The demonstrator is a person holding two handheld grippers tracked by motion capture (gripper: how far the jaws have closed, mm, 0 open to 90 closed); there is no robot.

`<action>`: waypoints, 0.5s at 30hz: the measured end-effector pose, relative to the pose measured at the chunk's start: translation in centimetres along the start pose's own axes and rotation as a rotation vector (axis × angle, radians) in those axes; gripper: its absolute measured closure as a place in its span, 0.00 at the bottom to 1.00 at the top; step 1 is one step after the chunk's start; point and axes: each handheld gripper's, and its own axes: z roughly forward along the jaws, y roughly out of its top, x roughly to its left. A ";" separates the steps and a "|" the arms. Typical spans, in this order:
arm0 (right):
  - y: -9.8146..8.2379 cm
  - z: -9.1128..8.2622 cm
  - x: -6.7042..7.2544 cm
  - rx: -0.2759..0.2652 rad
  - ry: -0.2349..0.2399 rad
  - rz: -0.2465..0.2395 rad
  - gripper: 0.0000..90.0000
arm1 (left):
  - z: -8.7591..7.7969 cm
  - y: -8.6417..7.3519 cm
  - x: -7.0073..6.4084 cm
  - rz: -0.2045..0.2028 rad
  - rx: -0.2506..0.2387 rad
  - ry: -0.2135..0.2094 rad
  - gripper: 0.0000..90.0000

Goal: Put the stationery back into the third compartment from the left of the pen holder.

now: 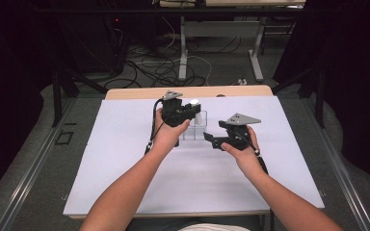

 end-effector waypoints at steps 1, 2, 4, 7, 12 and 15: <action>-0.1 -0.1 -0.1 0.001 -0.005 -0.006 0.19 | 0.1 0.0 0.1 0.010 -0.001 0.004 0.74; -0.2 -0.2 0.0 -0.004 -0.016 -0.004 0.18 | 0.2 0.0 0.1 0.011 0.003 0.010 0.74; -0.3 -0.4 -0.1 0.008 -0.021 -0.018 0.17 | 0.4 -0.1 0.1 0.013 -0.002 0.015 0.74; -0.5 -0.5 -0.1 0.010 -0.031 -0.029 0.16 | 0.7 -0.2 0.1 0.026 -0.001 0.028 0.74; -1.0 -0.8 -0.2 0.022 -0.042 -0.050 0.10 | 1.2 -0.4 0.1 0.041 0.005 0.047 0.74; -1.2 -1.0 -0.3 0.027 -0.048 -0.057 0.09 | 1.6 -0.5 0.1 0.057 0.002 0.058 0.74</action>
